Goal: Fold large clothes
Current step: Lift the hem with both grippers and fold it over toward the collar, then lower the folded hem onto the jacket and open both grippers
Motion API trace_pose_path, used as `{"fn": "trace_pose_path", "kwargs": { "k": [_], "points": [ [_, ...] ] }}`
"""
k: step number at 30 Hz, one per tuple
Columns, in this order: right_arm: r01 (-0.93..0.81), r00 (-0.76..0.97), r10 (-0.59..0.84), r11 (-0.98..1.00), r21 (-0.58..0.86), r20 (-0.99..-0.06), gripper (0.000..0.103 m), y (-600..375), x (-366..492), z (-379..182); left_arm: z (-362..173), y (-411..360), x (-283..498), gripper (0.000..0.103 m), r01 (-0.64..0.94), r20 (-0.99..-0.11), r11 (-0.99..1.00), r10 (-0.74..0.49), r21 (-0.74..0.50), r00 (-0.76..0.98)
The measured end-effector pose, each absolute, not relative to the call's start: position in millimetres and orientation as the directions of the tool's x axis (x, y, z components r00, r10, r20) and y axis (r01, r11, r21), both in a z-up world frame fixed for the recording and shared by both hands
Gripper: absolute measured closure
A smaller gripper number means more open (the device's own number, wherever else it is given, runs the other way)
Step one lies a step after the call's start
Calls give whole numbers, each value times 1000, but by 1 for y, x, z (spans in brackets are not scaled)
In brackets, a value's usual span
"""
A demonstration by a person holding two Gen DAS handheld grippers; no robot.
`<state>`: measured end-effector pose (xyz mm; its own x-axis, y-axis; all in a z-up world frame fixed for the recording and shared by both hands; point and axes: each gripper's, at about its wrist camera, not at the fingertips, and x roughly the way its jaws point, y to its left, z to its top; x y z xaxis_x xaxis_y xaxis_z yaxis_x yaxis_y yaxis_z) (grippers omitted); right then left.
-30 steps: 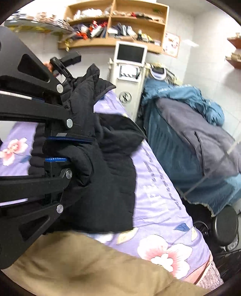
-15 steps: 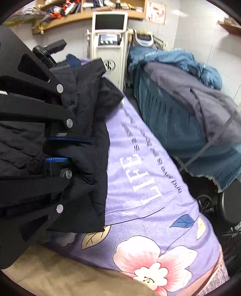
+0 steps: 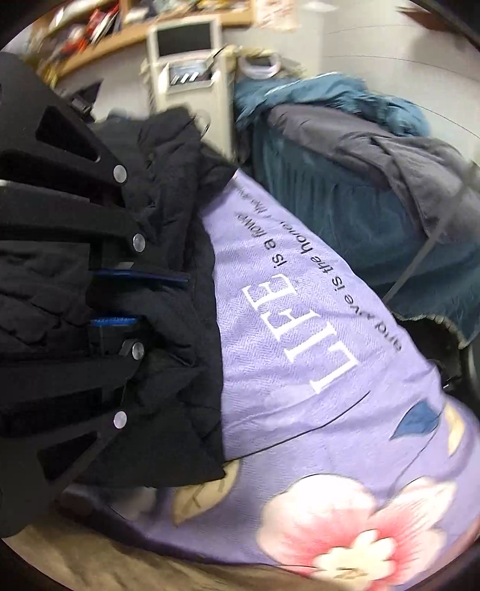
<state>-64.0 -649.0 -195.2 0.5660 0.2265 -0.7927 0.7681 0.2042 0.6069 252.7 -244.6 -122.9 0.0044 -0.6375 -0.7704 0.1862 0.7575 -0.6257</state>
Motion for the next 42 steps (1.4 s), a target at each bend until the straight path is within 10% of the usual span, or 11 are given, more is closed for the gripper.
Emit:
{"fn": "trace_pose_path", "kwargs": {
  "k": [6, 12, 21, 29, 42],
  "points": [
    [679, 701, 294, 4, 734, -650, 69, -660, -91, -194, -80, -202, 258, 28, 123, -709, 730, -683, -672, 177],
    [596, 784, 281, -90, 798, -554, 54, -665, -108, -177, -47, -191, 245, 27, 200, -748, 790, -614, -580, 251],
    [719, 666, -112, 358, 596, -737, 37, -613, -132, -74, -31, -246, 91, 27, 635, -817, 736, -503, -235, 281],
    [490, 506, -140, 859, 150, -851, 37, -443, -94, -77, -80, -316, -1, 27, 729, -860, 681, -413, -72, 301],
    [568, 367, -93, 810, 144, -926, 29, -443, -72, -143, -144, -339, 53, 5, 609, -937, 788, -276, -92, 215]
  ]
}}
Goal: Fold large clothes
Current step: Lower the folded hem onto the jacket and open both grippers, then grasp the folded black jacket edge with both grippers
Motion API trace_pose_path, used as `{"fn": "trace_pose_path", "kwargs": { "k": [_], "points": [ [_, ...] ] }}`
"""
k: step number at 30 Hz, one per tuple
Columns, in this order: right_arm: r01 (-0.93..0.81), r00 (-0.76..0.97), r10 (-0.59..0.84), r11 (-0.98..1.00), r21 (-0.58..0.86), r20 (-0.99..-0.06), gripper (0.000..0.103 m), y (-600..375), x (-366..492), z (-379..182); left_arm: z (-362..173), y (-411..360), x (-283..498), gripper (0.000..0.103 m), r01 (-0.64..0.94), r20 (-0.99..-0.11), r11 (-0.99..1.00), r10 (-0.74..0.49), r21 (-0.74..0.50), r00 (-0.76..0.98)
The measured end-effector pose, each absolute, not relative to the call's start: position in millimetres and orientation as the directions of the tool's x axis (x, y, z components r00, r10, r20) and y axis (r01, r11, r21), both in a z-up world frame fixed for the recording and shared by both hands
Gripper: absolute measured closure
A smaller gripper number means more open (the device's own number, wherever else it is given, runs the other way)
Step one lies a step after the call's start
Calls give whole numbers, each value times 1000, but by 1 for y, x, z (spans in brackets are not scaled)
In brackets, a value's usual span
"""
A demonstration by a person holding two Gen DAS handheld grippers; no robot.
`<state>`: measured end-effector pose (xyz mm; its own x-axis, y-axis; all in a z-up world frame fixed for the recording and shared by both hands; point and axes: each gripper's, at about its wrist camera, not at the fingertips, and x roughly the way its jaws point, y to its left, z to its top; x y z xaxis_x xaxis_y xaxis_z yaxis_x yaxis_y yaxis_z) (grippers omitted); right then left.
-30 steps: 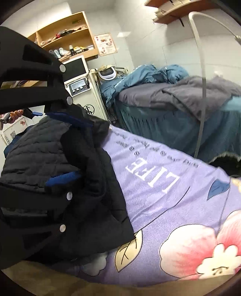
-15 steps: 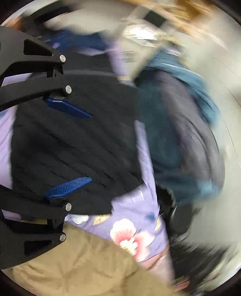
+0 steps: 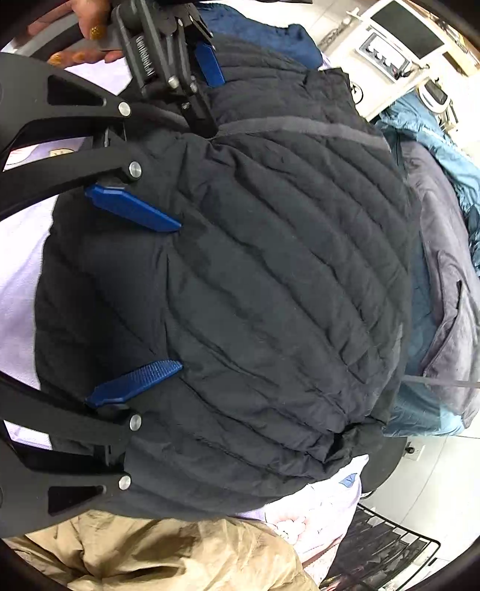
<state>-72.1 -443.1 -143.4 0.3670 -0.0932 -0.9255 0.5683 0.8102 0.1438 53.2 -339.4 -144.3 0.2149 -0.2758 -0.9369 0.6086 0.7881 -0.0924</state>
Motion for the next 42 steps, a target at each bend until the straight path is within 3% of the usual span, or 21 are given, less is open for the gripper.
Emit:
{"fn": "trace_pose_path", "kwargs": {
  "k": [5, 12, 18, 24, 27, 31, 36, 42],
  "points": [
    [579, 319, -111, 809, 100, -941, 28, -445, -67, -156, -161, -350, 65, 4, 610, -957, 790, -220, -63, 186],
    [569, 316, -78, 813, 123, -945, 27, -452, -63, -155, -156, -342, 65, 6, 633, -948, 768, -264, -96, 176],
    [518, 501, -19, 807, 283, -865, 27, -485, -99, -111, -113, -282, 62, 6, 637, -888, 744, -414, -204, 199],
    [530, 575, 127, 695, 486, -808, 27, -567, -137, -107, -91, -212, 106, 6, 555, -871, 799, -424, -230, 249],
    [547, 556, 165, 665, 508, -815, 27, -592, -146, -120, -102, -189, 141, 6, 488, -900, 848, -361, -208, 244],
    [577, 541, 213, 610, 543, -814, 27, -609, -144, -141, -123, -165, 178, 6, 400, -911, 865, -386, -304, 143],
    [602, 427, 254, 637, 482, -868, 26, -621, -128, -173, -147, -166, 198, 5, 421, -918, 844, -391, -332, 60],
    [614, 412, 324, 593, 522, -852, 10, -631, -122, -205, -178, -170, 213, 5, 404, -909, 829, -418, -386, -12]
  ]
}}
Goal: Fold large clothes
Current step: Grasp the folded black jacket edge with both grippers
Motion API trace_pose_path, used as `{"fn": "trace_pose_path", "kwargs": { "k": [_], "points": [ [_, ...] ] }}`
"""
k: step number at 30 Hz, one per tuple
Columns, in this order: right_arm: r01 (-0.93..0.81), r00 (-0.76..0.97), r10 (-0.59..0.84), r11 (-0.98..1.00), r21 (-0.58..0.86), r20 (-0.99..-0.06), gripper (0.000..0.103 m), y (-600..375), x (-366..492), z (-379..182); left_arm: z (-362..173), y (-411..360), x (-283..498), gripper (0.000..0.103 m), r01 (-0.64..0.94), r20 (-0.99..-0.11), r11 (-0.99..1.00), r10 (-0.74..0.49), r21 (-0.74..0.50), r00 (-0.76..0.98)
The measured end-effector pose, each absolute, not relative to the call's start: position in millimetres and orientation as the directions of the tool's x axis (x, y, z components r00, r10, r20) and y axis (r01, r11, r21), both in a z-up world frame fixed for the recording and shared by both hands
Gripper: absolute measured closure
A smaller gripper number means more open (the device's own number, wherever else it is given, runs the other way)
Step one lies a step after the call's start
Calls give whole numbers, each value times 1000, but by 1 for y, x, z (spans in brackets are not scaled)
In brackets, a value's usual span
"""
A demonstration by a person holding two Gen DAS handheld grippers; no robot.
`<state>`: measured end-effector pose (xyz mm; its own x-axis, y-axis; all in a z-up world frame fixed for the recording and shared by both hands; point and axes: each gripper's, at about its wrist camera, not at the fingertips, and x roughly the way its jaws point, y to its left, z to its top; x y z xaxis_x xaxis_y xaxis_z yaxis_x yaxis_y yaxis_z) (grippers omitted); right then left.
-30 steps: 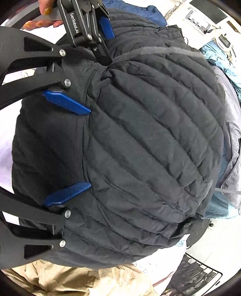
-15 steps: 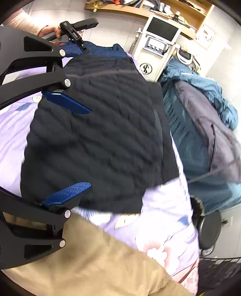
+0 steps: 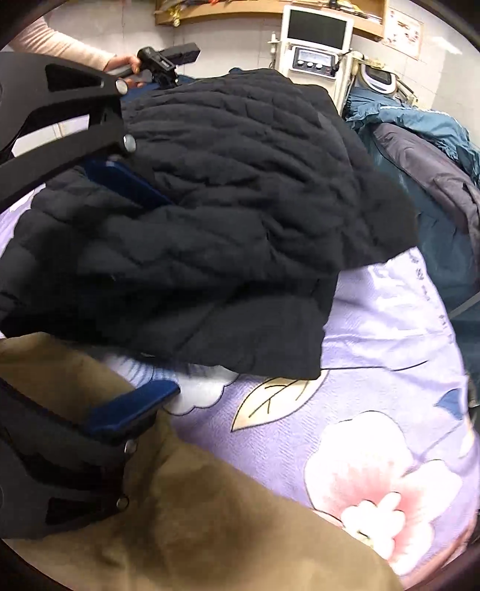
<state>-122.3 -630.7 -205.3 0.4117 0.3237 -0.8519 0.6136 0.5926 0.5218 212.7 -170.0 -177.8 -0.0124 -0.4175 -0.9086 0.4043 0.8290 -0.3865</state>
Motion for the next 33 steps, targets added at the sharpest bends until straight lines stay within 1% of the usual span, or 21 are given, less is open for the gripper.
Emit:
{"fn": "trace_pose_path", "kwargs": {
  "k": [3, 7, 12, 14, 15, 17, 18, 19, 20, 21, 22, 23, 25, 27, 30, 33],
  "points": [
    [604, 421, 318, 600, 524, -849, 9, -629, -120, -212, -193, -168, 224, 5, 370, -897, 826, -440, -425, -49],
    [603, 435, 294, 607, 517, -851, 6, -624, -119, -218, -208, -168, 225, 4, 348, -885, 820, -459, -454, -73],
    [598, 460, 263, 615, 515, -848, 6, -621, -123, -218, -214, -170, 232, 4, 338, -883, 822, -464, -458, -69],
    [597, 470, 249, 617, 513, -847, 14, -618, -124, -216, -213, -172, 231, 5, 331, -881, 823, -470, -462, -61],
    [594, 481, 257, 607, 528, -838, 26, -617, -126, -215, -212, -175, 230, 9, 329, -877, 820, -477, -468, -61],
    [613, 497, 234, 587, 529, -835, 35, -611, -132, -210, -208, -181, 228, 15, 323, -872, 818, -487, -476, -52],
    [613, 505, 227, 585, 531, -833, 44, -606, -130, -207, -205, -183, 225, 23, 322, -870, 817, -490, -478, -49],
    [619, 510, 212, 582, 527, -834, 51, -603, -131, -204, -200, -185, 221, 28, 324, -873, 821, -486, -470, -37],
    [627, 516, 199, 575, 526, -833, 55, -599, -132, -200, -194, -187, 216, 32, 333, -877, 823, -479, -460, -28],
    [630, 523, 191, 569, 528, -831, 64, -597, -134, -197, -192, -188, 214, 39, 340, -878, 822, -477, -456, -24],
    [635, 532, 180, 562, 530, -828, 71, -594, -136, -192, -188, -187, 211, 49, 350, -877, 819, -479, -455, -19],
    [638, 540, 171, 555, 533, -824, 73, -591, -139, -188, -183, -187, 208, 54, 362, -876, 814, -482, -454, -16],
    [641, 553, 156, 548, 537, -819, 79, -587, -144, -181, -174, -196, 200, 68, 386, -873, 803, -487, -454, -13],
    [636, 570, 139, 549, 542, -809, 82, -580, -149, -167, -161, -194, 194, 73, 413, -865, 786, -502, -461, -10],
    [606, 609, 127, 562, 563, -783, 84, -573, -157, -144, -137, -184, 182, 78, 432, -838, 758, -545, -490, 6],
    [561, 647, 132, 585, 586, -751, 85, -559, -165, -120, -113, -173, 167, 79, 439, -808, 733, -588, -520, 25]
  ]
}}
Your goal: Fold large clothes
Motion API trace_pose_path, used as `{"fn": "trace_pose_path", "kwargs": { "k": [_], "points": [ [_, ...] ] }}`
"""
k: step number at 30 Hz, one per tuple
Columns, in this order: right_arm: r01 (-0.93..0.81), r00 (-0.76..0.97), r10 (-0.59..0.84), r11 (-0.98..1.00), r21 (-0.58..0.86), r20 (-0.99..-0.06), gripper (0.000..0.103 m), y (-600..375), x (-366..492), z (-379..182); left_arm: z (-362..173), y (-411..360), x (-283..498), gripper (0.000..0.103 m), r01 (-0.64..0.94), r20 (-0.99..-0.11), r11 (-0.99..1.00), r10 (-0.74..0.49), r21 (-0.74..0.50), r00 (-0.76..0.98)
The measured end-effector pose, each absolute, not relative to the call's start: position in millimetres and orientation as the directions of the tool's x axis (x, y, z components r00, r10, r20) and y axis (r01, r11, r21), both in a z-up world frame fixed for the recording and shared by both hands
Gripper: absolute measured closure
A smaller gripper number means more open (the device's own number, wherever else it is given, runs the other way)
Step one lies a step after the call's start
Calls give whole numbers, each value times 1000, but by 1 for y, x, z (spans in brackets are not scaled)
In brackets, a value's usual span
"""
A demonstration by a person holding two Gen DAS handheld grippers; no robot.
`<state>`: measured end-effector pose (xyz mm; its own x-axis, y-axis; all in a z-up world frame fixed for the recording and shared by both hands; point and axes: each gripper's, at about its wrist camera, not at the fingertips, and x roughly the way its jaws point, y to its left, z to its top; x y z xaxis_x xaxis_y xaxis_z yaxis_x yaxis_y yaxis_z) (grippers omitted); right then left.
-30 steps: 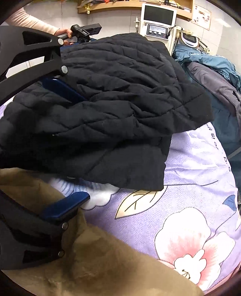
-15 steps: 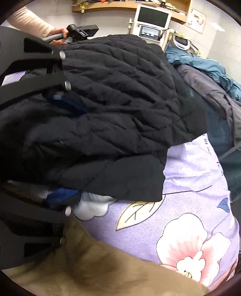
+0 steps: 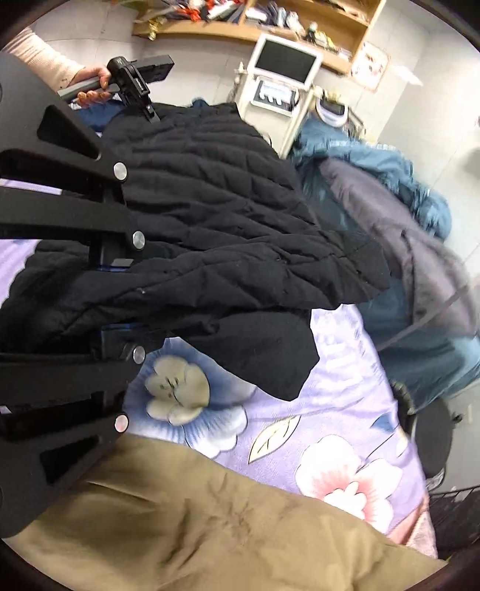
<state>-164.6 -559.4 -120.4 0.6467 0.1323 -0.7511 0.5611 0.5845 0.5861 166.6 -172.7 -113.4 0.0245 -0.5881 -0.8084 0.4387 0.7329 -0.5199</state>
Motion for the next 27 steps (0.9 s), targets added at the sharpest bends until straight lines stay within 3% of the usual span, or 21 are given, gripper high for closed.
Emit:
{"fn": "trace_pose_path", "kwargs": {
  "k": [7, 16, 22, 27],
  "points": [
    [487, 653, 181, 643, 591, -735, 86, -515, -194, -87, -82, -127, 96, 80, 449, -813, 736, -581, -506, 36],
    [477, 602, 210, 679, 558, -770, 86, -464, -243, -80, -98, -56, 52, 80, 335, -814, 777, -579, -532, 49],
    [428, 586, 173, 764, 484, -791, 87, -447, -199, -45, -66, -61, 65, 82, 447, -799, 746, -592, -494, 104],
    [285, 596, 217, 843, 456, -773, 88, -403, -115, 5, -24, -9, 99, 83, 437, -747, 747, -628, -501, 217]
  ]
}}
